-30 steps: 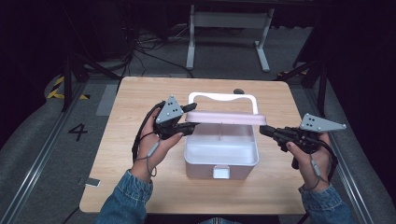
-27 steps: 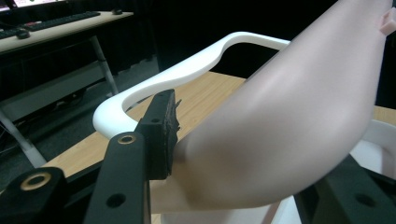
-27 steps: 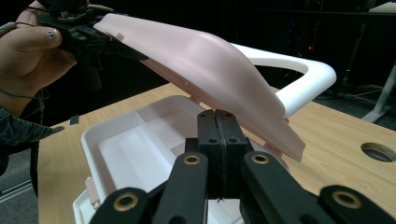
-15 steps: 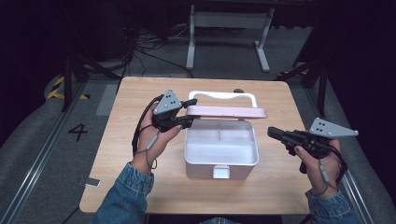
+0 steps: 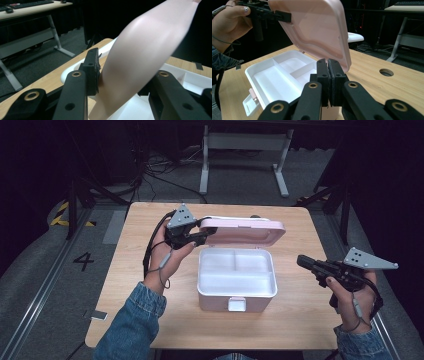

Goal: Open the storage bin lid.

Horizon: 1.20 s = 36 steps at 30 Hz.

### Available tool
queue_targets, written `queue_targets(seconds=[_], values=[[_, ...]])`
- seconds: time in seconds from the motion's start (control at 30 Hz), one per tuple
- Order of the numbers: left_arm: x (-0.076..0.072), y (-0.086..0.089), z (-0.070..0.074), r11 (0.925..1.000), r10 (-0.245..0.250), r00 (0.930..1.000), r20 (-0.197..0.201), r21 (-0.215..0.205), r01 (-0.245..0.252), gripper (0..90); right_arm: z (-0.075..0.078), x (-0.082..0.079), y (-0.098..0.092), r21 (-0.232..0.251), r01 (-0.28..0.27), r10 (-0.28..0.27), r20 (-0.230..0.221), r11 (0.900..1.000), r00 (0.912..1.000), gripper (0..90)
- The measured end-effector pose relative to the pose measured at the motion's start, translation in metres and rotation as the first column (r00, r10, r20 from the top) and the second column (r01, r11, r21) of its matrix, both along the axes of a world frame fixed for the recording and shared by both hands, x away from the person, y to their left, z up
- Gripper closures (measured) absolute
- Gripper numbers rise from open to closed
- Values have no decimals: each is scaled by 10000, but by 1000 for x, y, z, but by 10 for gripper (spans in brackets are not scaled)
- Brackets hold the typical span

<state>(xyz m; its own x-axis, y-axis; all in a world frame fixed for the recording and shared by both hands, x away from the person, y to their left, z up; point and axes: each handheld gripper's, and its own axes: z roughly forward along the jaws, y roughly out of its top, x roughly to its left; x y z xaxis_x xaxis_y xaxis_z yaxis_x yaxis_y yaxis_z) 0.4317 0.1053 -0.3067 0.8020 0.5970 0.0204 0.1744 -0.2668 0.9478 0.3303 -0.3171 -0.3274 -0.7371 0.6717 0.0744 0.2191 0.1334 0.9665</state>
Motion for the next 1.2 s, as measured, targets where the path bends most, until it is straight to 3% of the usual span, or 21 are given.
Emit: queue_targets(seconds=[0.13,0.33,0.53,0.8,1.0,1.2], values=[[8,-1,3,9998,156,9997,-186,85,-154,638,-1,2,-1,-3,5,-5,-31,10000,10000,880],[26,-6,7,9972,503,9979,-417,572,-479,644,-7,7,-2,-51,87,-88,-258,9999,9996,878],[42,-6,6,9973,583,9947,-847,490,-542,641,-8,8,-2,-73,116,-119,-325,9999,9994,876],[57,-9,2,9942,889,9915,-949,685,-826,622,-11,10,-3,-80,95,-98,-425,9999,9990,873],[69,-8,-3,9946,1019,9863,-1295,336,-983,616,-11,10,-4,-43,145,-147,-452,9999,9989,872],[75,-10,-8,9919,1242,9827,-1372,451,-1191,587,-11,11,-5,-61,135,-138,-431,9999,9990,868]])
